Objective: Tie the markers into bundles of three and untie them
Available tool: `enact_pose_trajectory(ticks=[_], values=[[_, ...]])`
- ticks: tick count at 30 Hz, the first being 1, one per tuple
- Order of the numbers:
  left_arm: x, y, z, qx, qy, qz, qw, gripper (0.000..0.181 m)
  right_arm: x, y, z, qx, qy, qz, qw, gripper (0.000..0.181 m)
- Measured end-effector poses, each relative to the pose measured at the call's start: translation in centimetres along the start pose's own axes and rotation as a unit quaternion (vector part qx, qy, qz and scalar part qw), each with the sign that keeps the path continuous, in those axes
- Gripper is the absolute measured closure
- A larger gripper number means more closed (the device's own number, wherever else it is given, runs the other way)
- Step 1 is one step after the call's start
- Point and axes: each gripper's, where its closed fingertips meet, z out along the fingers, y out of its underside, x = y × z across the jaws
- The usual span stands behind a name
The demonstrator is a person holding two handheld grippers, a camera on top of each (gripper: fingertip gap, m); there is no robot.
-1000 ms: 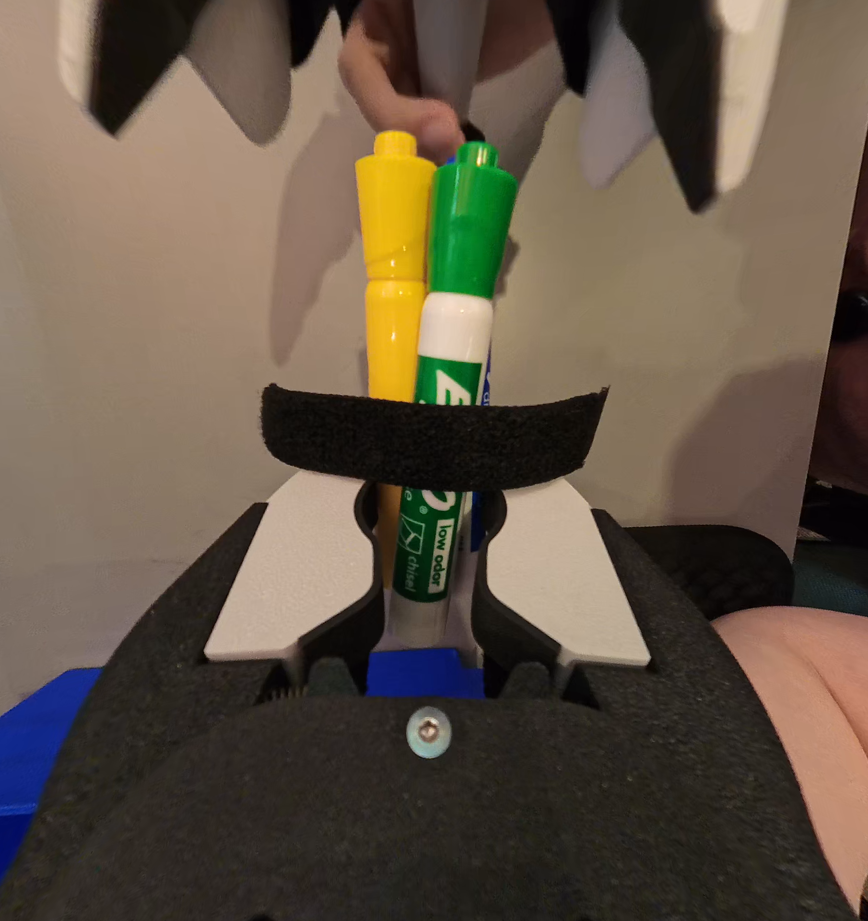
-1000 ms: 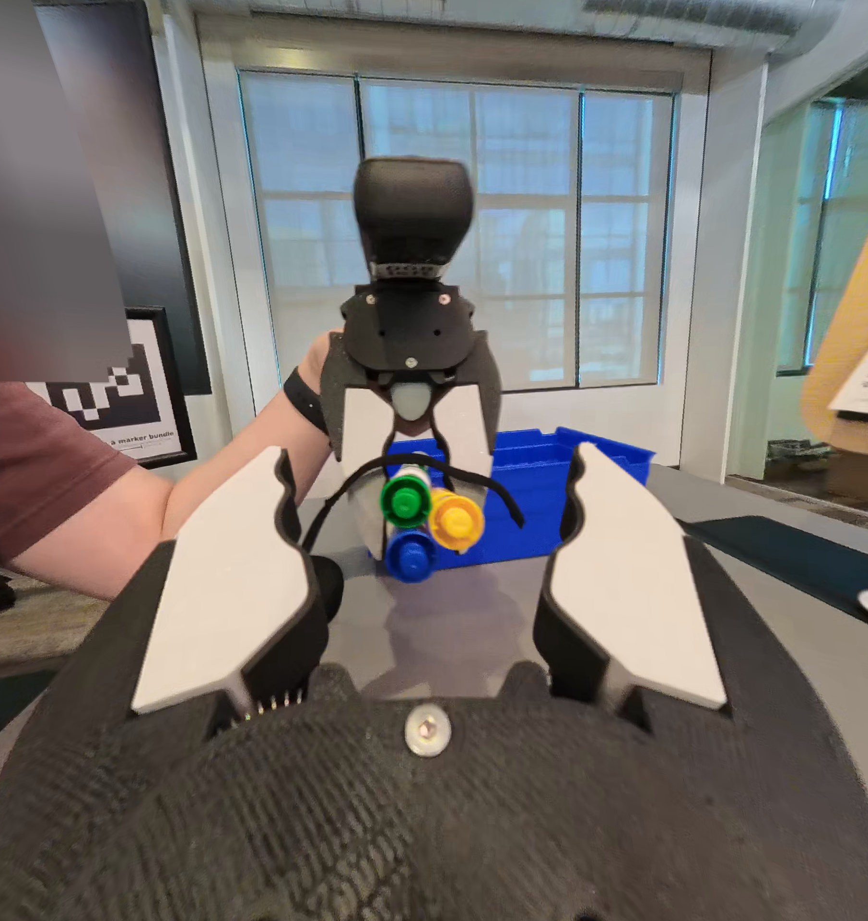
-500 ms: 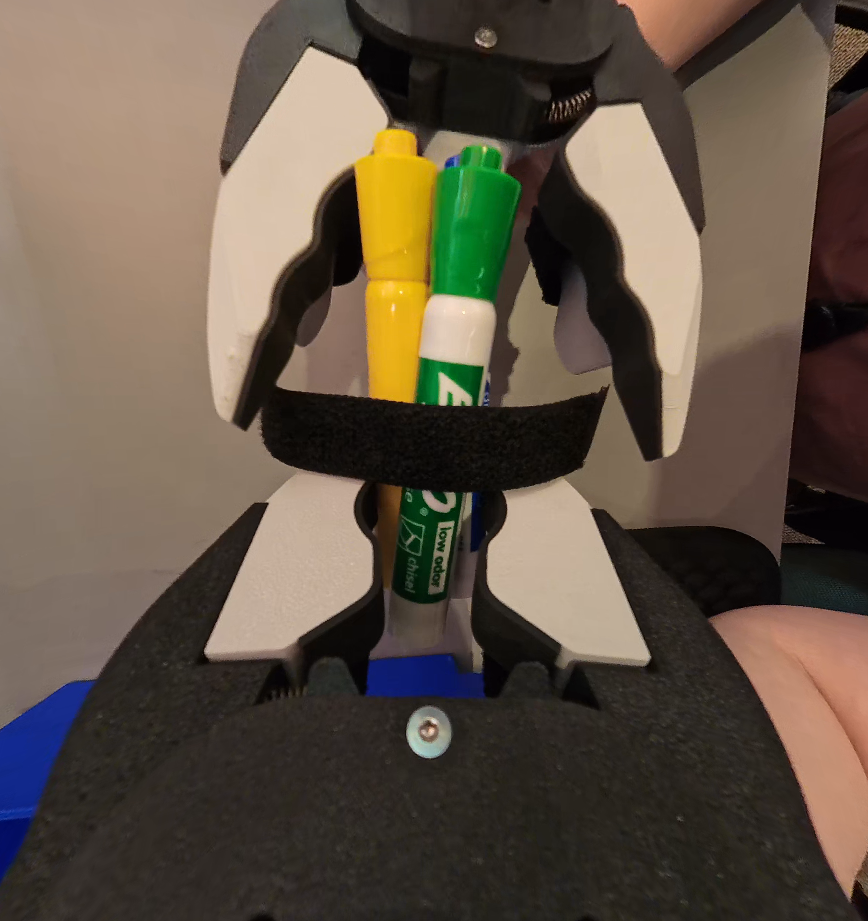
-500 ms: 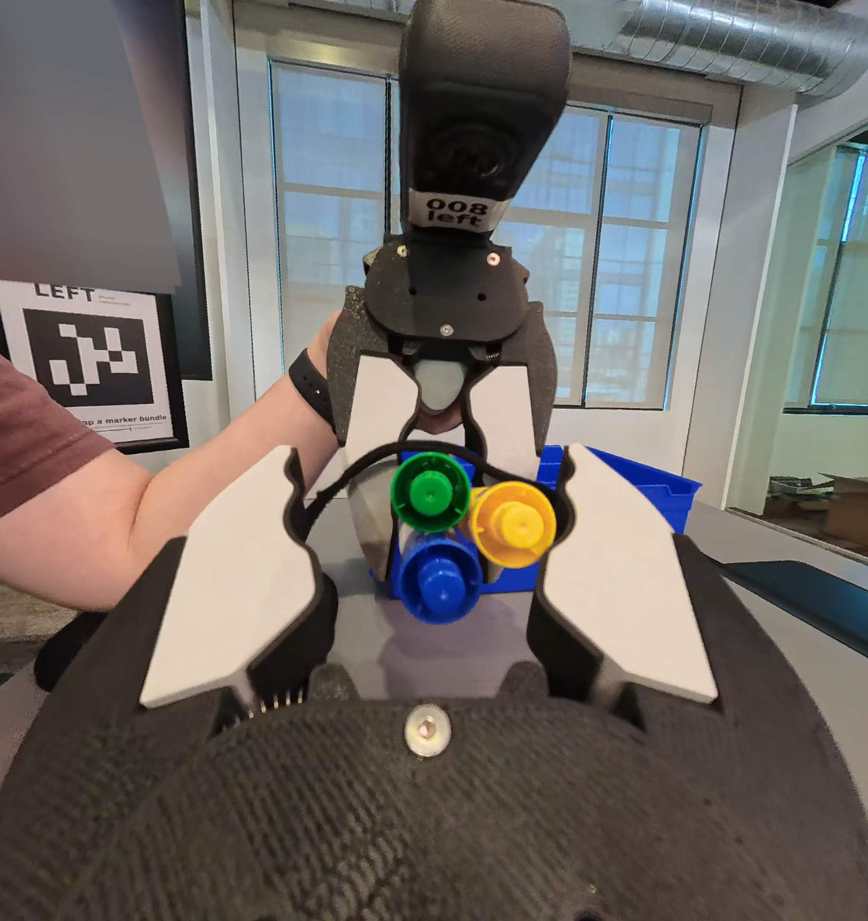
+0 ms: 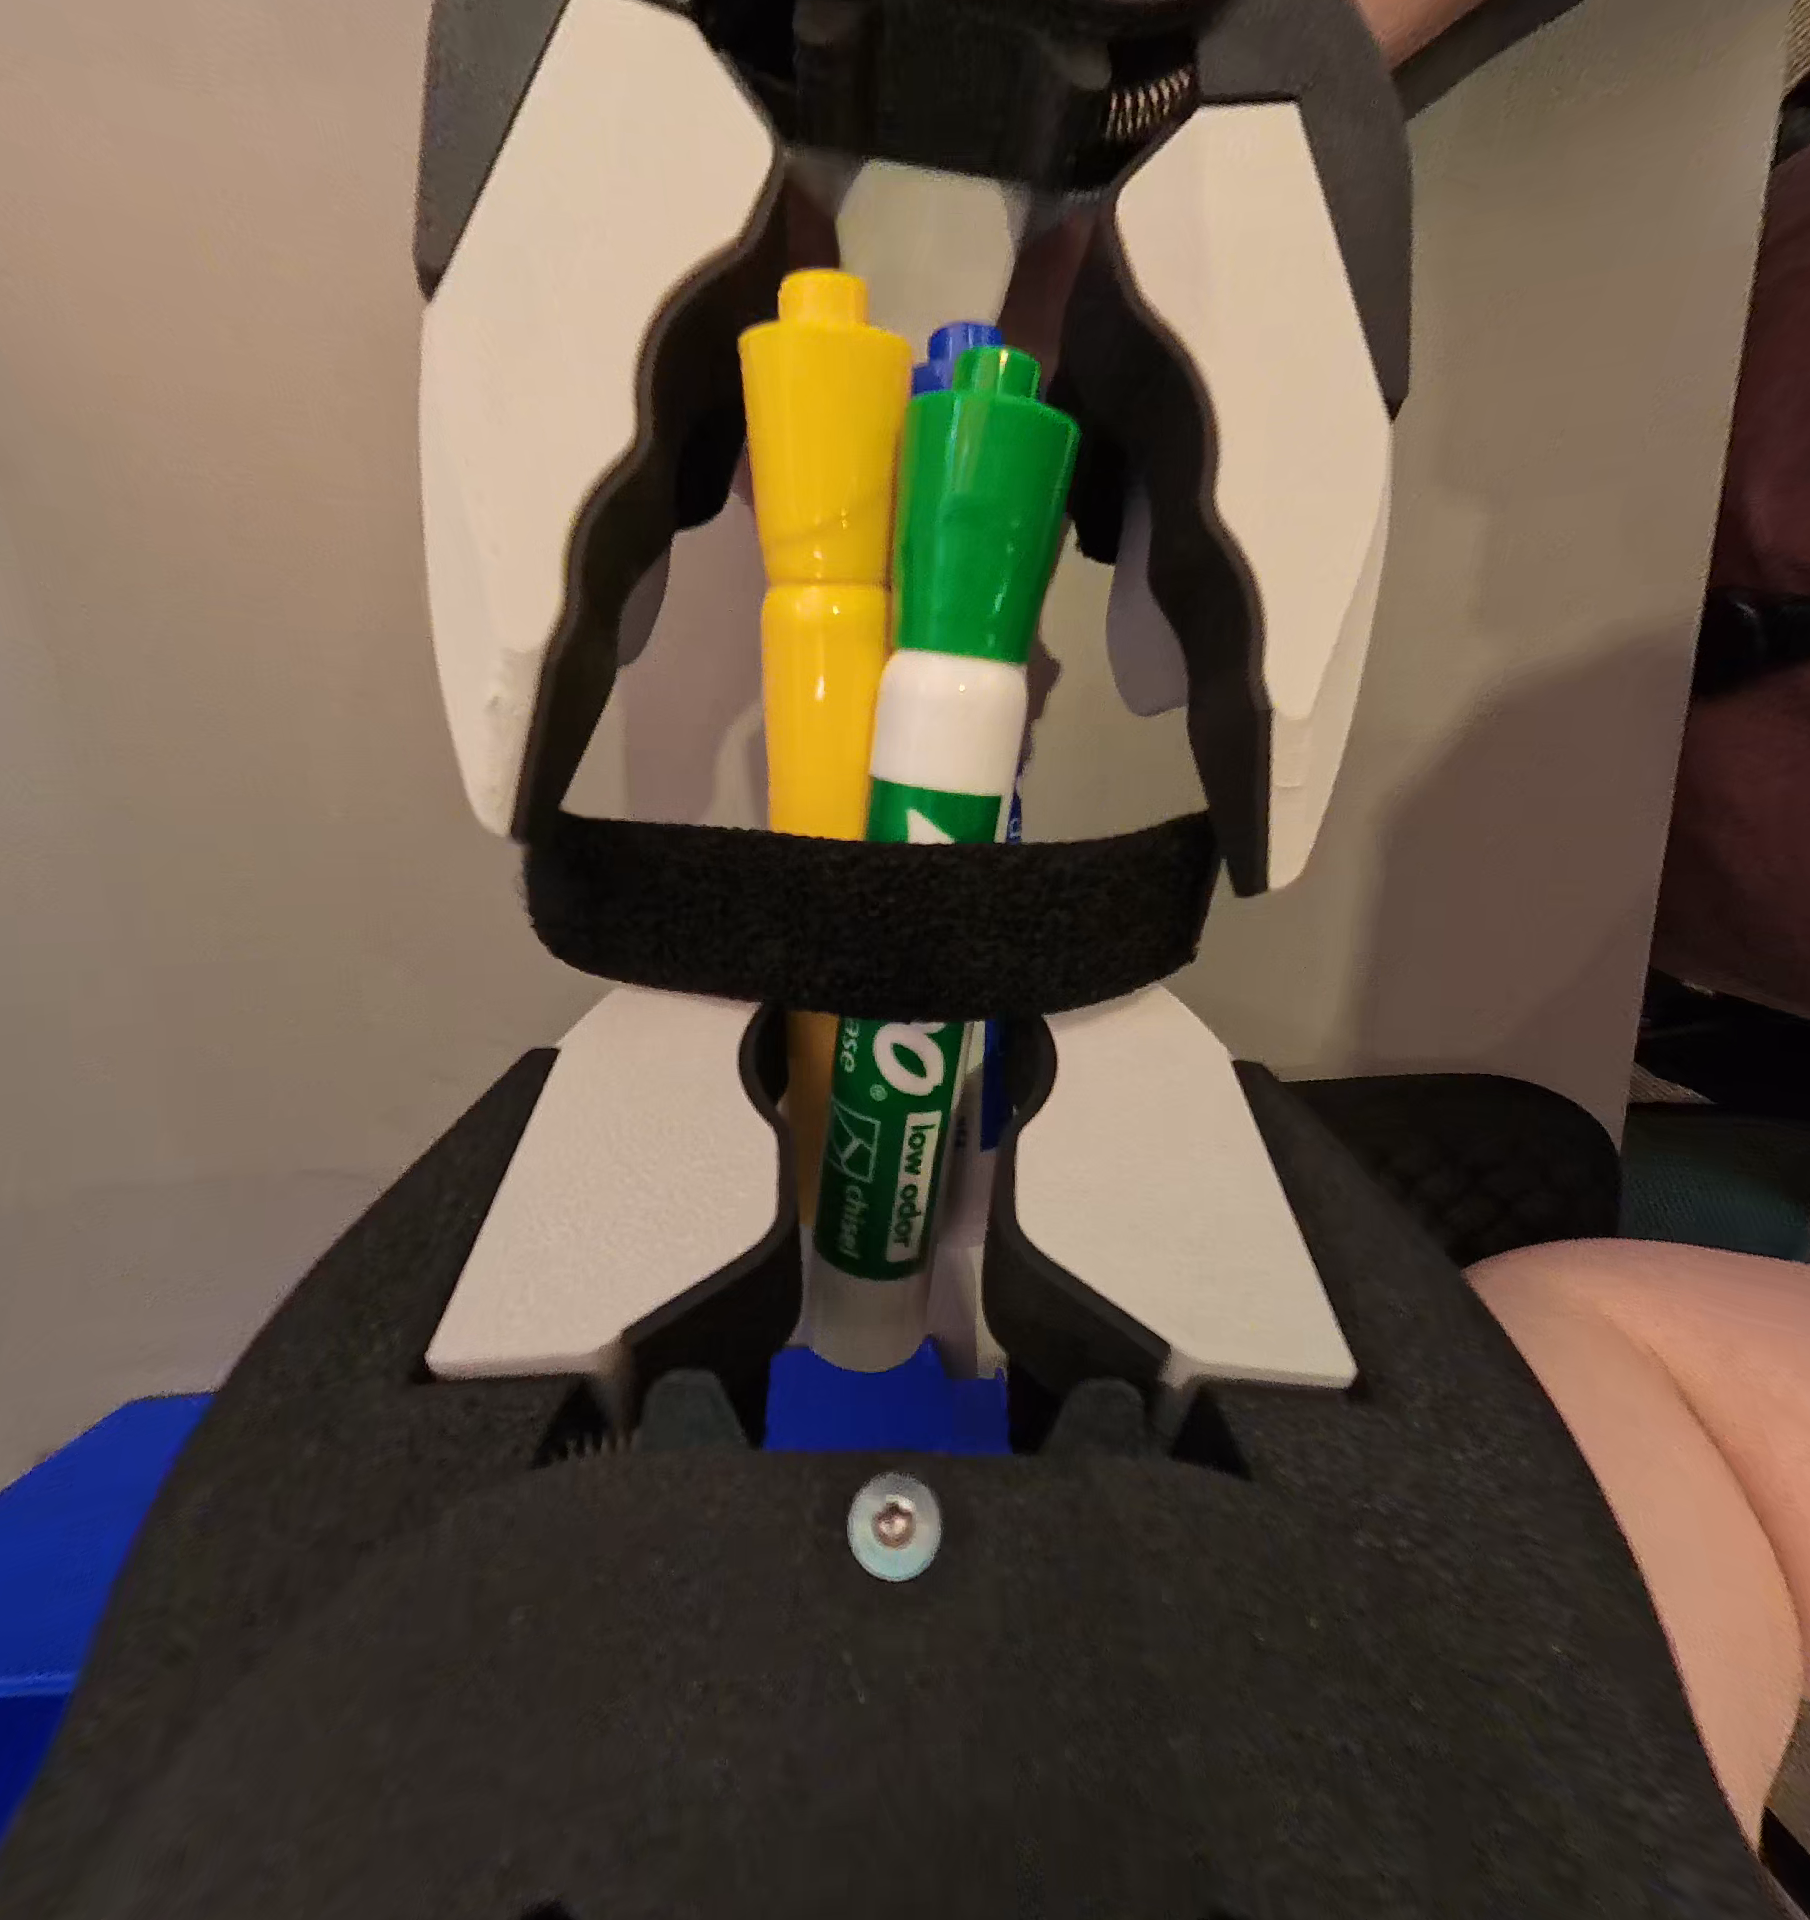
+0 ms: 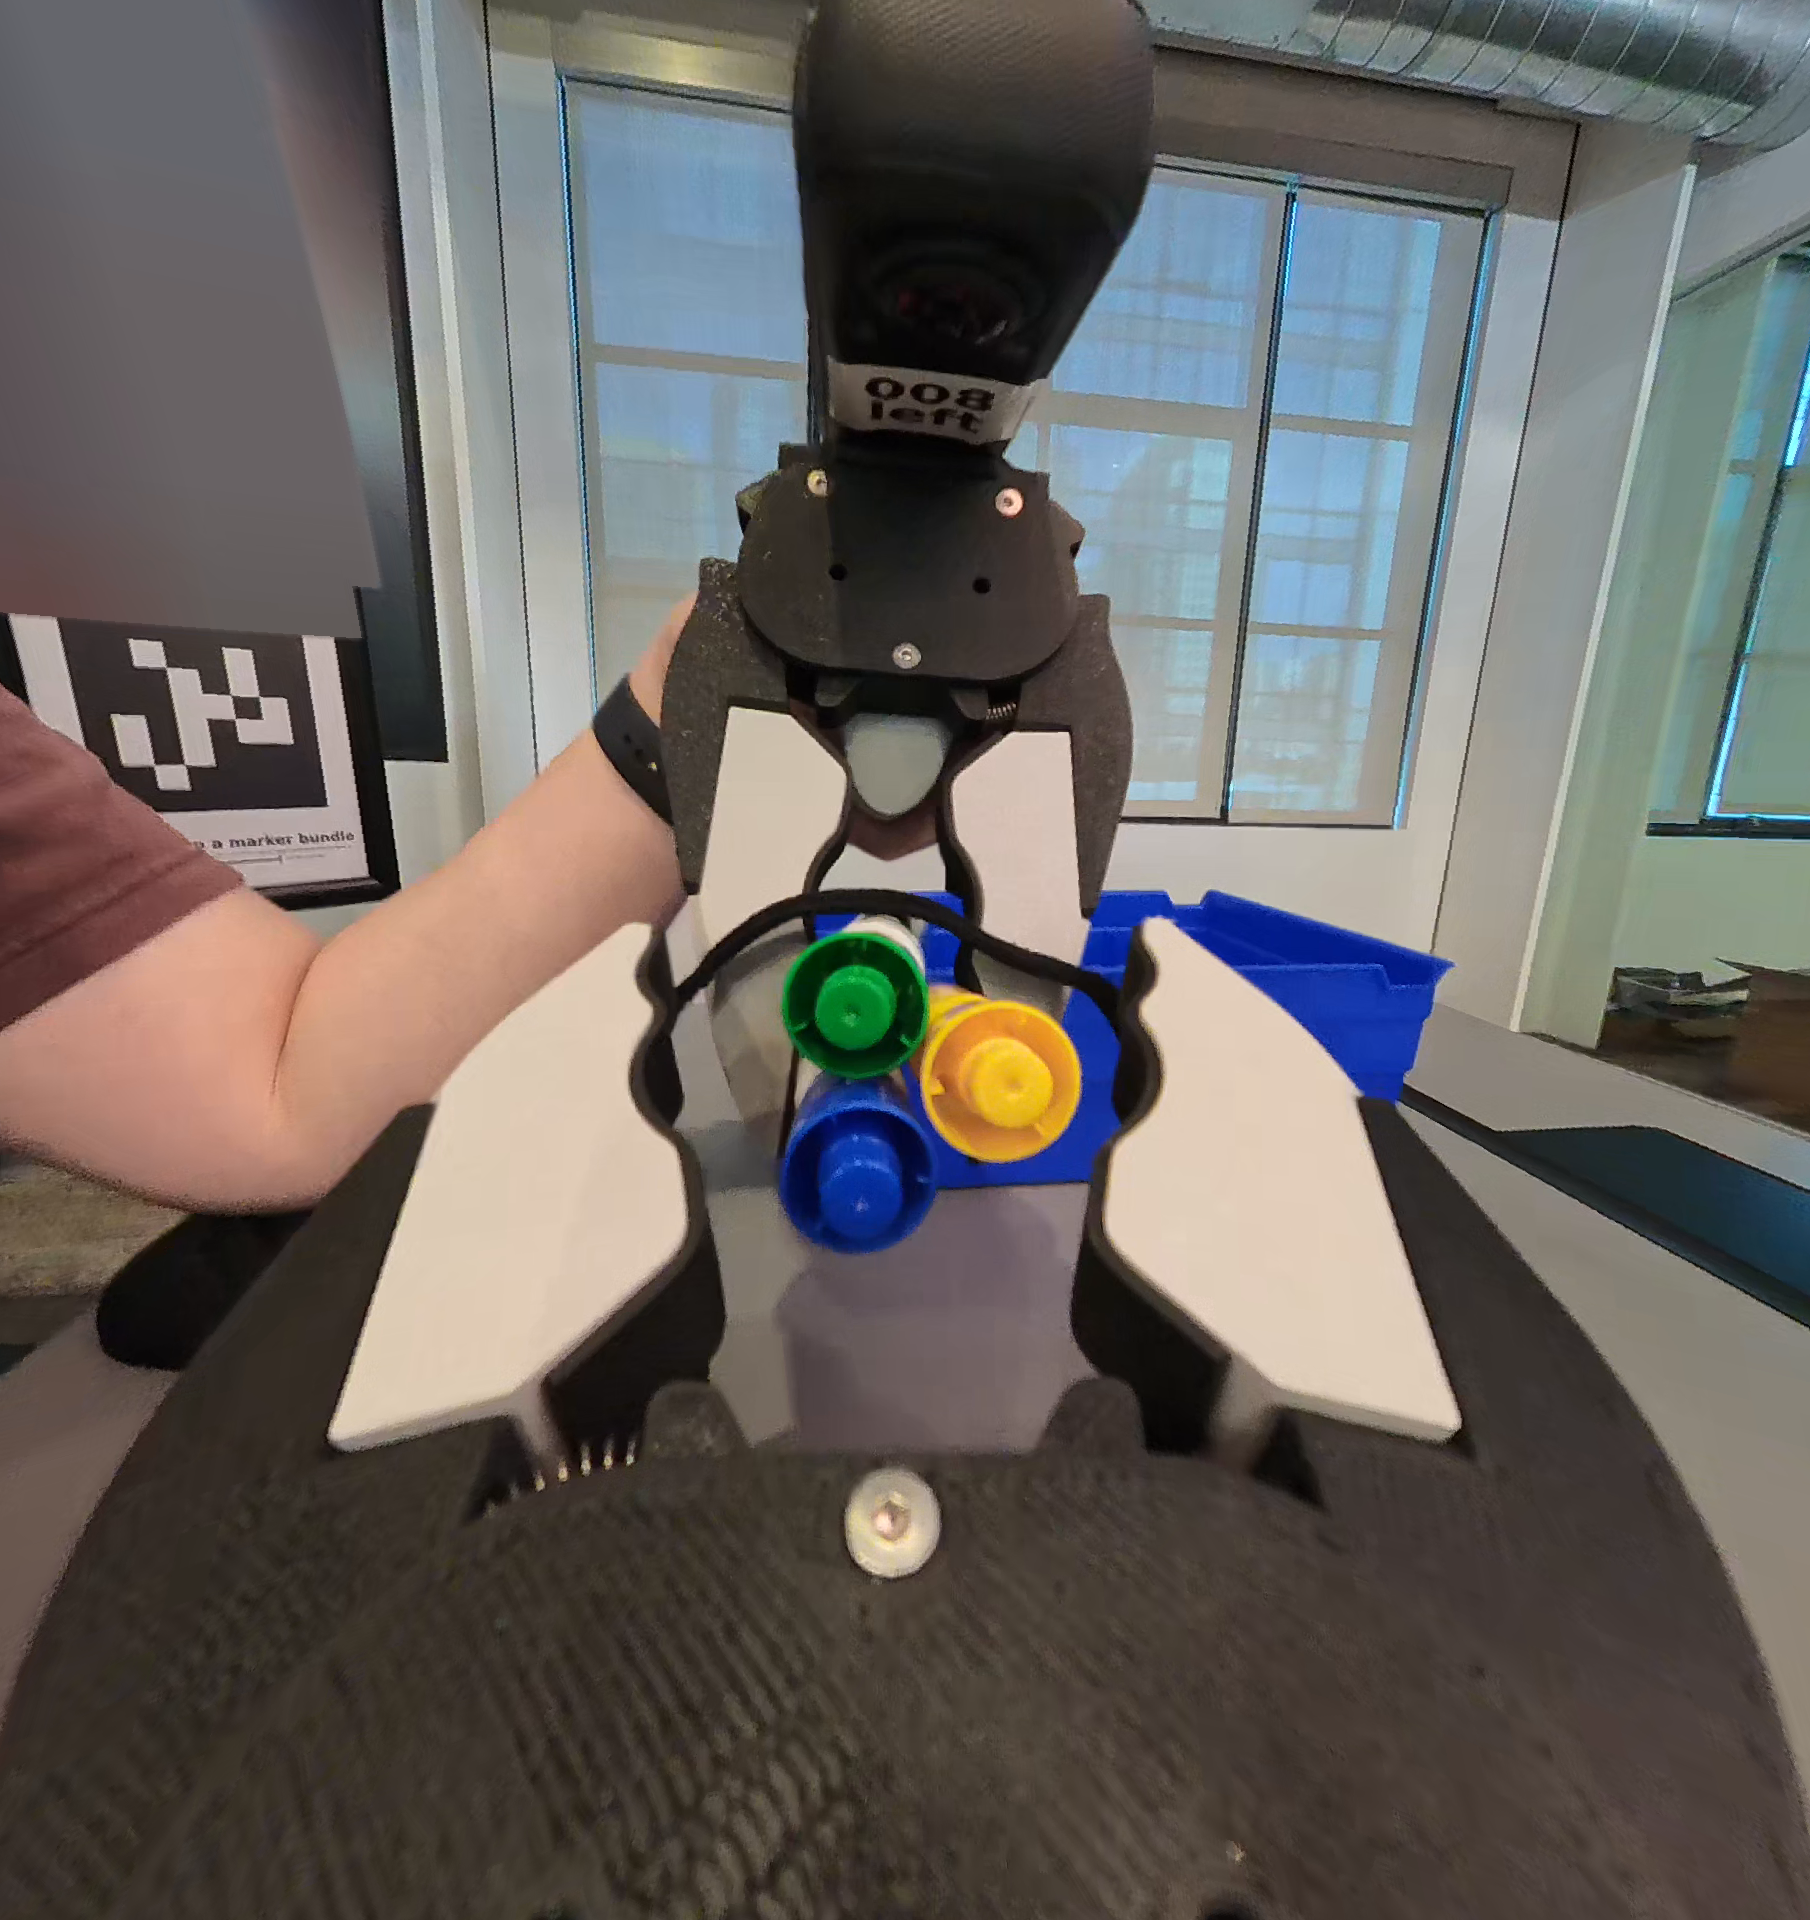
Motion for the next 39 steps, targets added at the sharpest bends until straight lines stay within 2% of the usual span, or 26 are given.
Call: enact_pose_trajectory(ticks=[5,16,23,28,32,39], values=[[-0.2,0.9,0.6,-0.033,-0.006,-0.004,0.999,0.143,0.3,1.2,-0.4,-0.016,0.005,-0.031,0.999,0.098],[0.3,0.2,-0.1,-0.012,-0.003,-0.004,1.000,0.143,-0.3,1.3,-0.3,0.010,-0.006,-0.035,0.999,0.093],[0.5,0.3,0.0,-0.016,0.001,-0.006,1.000,0.143,-0.1,0.7,-0.3,0.024,0.025,-0.065,0.997,0.089],[0.8,0.4,0.2,-0.022,0.011,-0.004,1.000,0.143,-0.6,0.6,-0.1,0.028,0.004,-0.063,0.998,0.089],[0.9,0.2,0.3,-0.023,0.011,-0.001,1.000,0.143,-1.3,1.0,0.1,0.018,-0.022,-0.054,0.998,0.100],[0.8,0.2,0.3,-0.023,0.006,-0.002,1.000,0.143,-1.0,1.7,-0.1,-0.005,-0.022,-0.049,0.999,0.117]])
